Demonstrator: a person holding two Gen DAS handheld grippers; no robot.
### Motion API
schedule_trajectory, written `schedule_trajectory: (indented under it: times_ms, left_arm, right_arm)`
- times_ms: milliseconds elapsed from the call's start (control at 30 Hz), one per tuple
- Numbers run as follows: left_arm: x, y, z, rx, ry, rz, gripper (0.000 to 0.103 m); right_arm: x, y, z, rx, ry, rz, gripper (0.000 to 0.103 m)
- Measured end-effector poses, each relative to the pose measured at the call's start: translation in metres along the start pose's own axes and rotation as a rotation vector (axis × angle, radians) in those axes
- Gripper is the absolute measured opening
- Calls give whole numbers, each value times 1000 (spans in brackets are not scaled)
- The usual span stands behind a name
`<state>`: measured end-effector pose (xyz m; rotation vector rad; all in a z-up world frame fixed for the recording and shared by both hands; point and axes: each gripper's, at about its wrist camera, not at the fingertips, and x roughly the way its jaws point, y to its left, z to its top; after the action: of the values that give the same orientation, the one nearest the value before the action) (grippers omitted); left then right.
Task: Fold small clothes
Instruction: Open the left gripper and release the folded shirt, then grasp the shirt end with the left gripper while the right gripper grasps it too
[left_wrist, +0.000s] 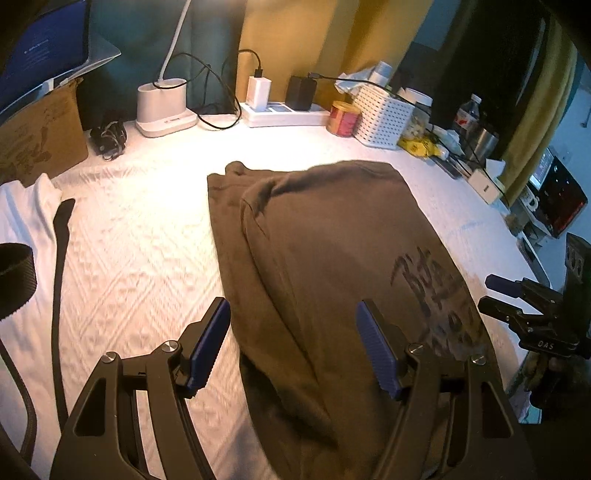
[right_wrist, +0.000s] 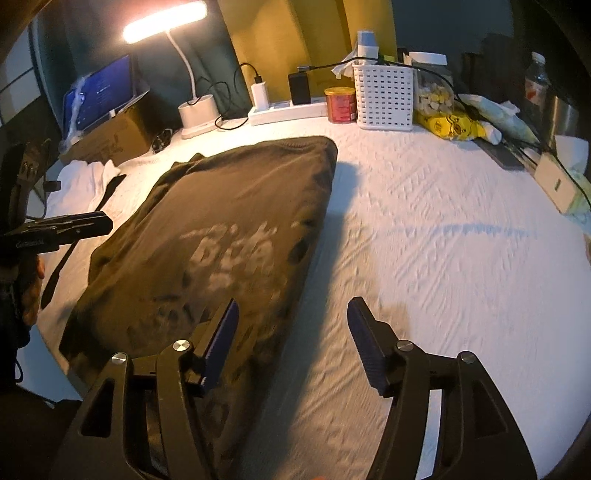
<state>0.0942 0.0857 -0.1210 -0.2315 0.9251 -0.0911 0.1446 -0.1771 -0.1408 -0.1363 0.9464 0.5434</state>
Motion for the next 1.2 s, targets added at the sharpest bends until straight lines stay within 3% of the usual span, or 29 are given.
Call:
schedule_trajectory:
  times_ms: [800,1000,1200]
  left_arm:
    - [73,35,60,-17,19,53,70]
    - [87,44,66,-67,20,-14,71]
    - [96,38,73,-22,10,-29,71]
  right_arm:
    - [67,-46,82,28,-23,-10,65]
    - [86,-52,98,38,-29,12,65]
    - [107,-50,107,28,-16,58,65]
